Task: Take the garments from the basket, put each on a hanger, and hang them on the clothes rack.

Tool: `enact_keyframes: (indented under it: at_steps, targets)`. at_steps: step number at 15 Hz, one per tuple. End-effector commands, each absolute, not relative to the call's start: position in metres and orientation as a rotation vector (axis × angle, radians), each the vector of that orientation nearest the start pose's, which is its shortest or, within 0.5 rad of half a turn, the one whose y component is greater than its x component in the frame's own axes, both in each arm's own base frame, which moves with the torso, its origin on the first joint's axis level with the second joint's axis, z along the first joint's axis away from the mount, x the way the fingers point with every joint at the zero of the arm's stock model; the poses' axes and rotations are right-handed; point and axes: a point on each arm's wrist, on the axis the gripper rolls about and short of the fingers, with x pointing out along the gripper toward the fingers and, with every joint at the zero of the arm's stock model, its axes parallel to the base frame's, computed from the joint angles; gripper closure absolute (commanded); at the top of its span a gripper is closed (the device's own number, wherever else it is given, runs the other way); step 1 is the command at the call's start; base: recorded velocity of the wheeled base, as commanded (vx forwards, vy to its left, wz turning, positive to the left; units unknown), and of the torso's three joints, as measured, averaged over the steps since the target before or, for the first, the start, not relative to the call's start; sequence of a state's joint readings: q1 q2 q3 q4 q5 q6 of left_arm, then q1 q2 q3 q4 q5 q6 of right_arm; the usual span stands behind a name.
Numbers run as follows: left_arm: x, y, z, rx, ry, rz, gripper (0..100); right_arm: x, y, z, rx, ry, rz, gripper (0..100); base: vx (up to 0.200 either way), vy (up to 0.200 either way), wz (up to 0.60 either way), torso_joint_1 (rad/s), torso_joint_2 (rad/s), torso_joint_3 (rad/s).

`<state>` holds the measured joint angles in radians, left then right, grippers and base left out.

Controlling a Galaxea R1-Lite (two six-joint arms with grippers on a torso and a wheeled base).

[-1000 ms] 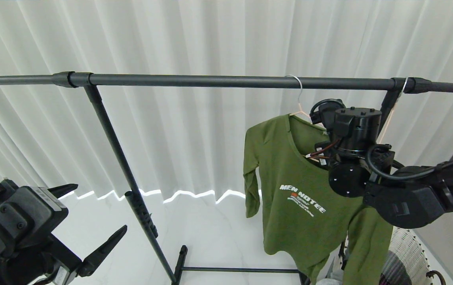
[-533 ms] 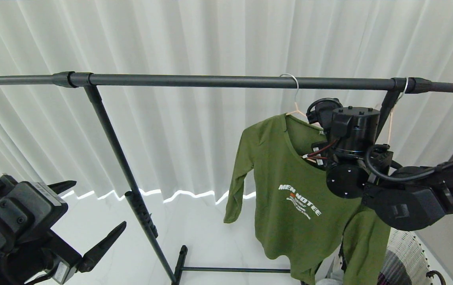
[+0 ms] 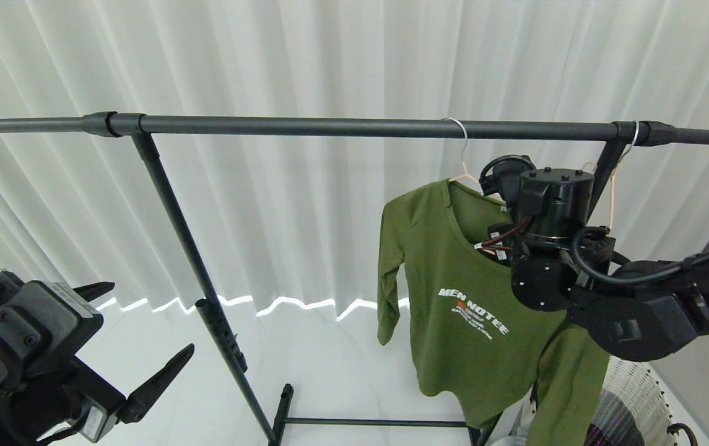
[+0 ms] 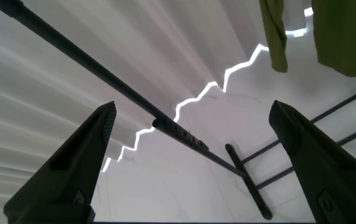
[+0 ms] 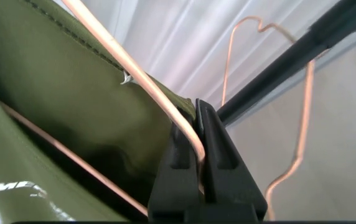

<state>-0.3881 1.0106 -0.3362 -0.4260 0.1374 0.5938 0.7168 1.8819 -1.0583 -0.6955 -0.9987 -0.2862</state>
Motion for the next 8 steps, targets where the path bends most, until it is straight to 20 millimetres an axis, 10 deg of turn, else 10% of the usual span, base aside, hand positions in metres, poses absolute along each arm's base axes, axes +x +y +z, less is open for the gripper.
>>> enact_keyframes:
  at_steps: [1,2,8]
  targets:
    - [0.116,-0.044,0.18,0.65,0.158,-0.311,0,0.283,0.224,0.192,-0.391,0.131,-0.263,100,0.0,0.0,0.0,0.0,0.0,0.0]
    - [0.115,-0.044,0.18,0.65,0.156,-0.311,0,0.283,0.224,0.194,-0.386,0.127,-0.262,0,0.0,0.0,0.0,0.0,0.0,0.0]
    - [0.117,-0.041,0.183,0.639,0.152,-0.281,0,0.24,0.23,0.236,-0.29,0.03,-0.164,0,0.0,0.0,0.0,0.0,0.0,0.0]
